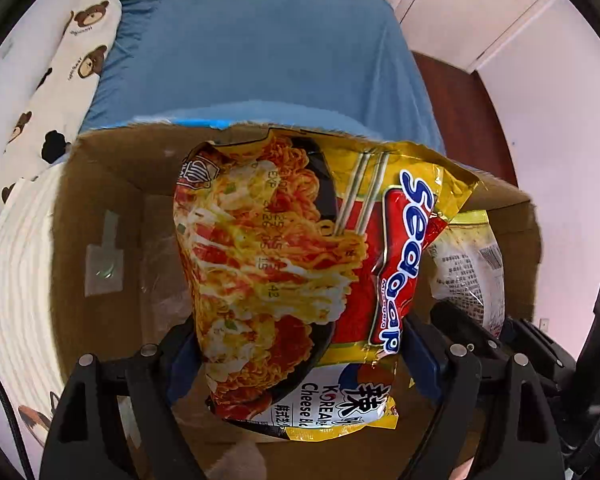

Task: Organize snacks
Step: 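Lower both packets into the cardboard box and open both tools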

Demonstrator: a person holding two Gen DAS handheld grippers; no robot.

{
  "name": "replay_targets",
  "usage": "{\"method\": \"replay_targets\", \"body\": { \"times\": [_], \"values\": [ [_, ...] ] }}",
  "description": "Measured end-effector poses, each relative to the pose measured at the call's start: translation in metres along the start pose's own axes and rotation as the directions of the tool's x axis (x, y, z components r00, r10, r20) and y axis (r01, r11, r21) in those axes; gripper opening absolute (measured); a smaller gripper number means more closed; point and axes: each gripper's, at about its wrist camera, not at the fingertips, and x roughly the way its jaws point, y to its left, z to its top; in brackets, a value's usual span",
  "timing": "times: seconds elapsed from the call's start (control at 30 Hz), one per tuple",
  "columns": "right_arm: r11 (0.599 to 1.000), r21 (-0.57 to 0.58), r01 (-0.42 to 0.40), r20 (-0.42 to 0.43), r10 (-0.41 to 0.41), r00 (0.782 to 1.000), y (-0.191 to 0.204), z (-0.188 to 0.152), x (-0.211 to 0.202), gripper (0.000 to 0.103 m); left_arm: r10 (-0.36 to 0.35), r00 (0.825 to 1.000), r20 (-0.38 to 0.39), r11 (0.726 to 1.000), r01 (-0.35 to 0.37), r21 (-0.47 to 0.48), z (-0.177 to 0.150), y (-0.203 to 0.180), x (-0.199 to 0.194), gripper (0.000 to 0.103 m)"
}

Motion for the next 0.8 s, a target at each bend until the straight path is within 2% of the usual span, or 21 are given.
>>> {"method": "replay_targets", "body": {
  "times": [0.07, 0.1, 0.13, 0.2, 0.27, 0.3, 0.57, 0.8],
  "values": [
    [1.000, -0.002, -0.011, -0.027, 0.011, 1.000, 0.002, 0.005, 0.013, 0.058, 0.004, 1.000, 0.004, 1.000, -0.004, -0.001, 0.000, 0.002, 0.004, 0.085],
    [1.000, -0.008, -0.018, -0.042, 0.017, 0.999, 0.006, 0.006, 0.020, 0.078, 0.019, 1.000, 0.008, 1.000, -0.019, 0.000, 0.002, 0.004, 0.007, 0.085],
    [1.000, -0.015, -0.015, -0.046, 0.014, 0.999, 0.009, 0.006, 0.024, 0.092, 0.026, 1.000, 0.012, 1.000, -0.026, 0.001, 0.001, 0.005, 0.009, 0.086],
    [0.999, -0.047, 0.014, -0.048, -0.016, 0.999, 0.015, 0.005, 0.031, 0.093, 0.029, 0.999, 0.019, 1.000, -0.029, 0.007, 0.002, 0.008, 0.011, 0.086],
    [0.998, -0.062, 0.020, -0.053, -0.023, 0.998, 0.021, 0.004, 0.033, 0.093, 0.027, 0.999, 0.023, 1.000, -0.027, 0.013, -0.001, 0.009, 0.009, 0.099],
    [0.998, -0.063, 0.024, -0.054, -0.027, 0.998, 0.022, 0.004, 0.033, 0.093, 0.032, 0.999, 0.023, 0.999, -0.033, 0.014, -0.002, 0.009, 0.008, 0.101],
    [0.998, -0.043, 0.039, -0.037, -0.041, 0.998, 0.024, -0.016, 0.009, 0.095, 0.026, 0.994, 0.111, 1.000, -0.025, -0.009, -0.015, 0.022, -0.021, 0.101],
    [0.994, -0.066, 0.085, 0.023, -0.084, 0.996, 0.040, -0.049, -0.029, 0.095, 0.072, 0.973, 0.219, 0.997, -0.077, 0.010, -0.060, 0.008, -0.065, 0.101]
  ]
}}
